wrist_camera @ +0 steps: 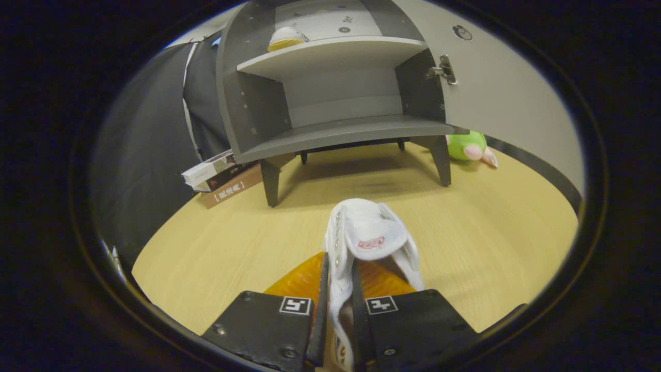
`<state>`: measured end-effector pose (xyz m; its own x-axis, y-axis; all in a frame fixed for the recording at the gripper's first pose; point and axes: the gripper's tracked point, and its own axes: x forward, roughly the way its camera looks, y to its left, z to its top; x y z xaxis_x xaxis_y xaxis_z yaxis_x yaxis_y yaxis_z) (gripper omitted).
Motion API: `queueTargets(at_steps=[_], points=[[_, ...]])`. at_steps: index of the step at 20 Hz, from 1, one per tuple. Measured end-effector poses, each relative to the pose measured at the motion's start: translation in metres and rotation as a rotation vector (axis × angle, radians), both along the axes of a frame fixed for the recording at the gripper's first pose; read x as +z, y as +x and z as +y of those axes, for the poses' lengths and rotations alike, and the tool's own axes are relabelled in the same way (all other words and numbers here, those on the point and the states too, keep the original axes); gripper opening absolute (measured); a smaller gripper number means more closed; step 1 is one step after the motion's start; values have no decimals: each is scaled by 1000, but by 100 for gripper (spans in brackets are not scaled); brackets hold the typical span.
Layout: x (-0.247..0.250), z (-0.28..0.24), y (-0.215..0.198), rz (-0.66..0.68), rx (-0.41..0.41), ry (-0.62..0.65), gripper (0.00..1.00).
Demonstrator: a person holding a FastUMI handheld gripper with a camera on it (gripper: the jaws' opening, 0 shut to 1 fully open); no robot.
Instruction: Open the shoe cabinet door, grab the shoes and put them into the shoe cabinet, then close the shoe cabinet door.
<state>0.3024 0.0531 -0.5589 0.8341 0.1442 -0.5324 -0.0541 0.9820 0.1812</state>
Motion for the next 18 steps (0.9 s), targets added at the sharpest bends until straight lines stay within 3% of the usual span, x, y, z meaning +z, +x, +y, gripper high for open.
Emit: queueTargets(at_steps=[3, 5, 13, 18], points=[[6, -3, -4, -28, 9, 32, 13], [10, -8, -9, -51, 1, 31, 10], [34, -15, -54, -44, 17, 16, 10], [90, -19, -74, -127, 45, -9, 10]])
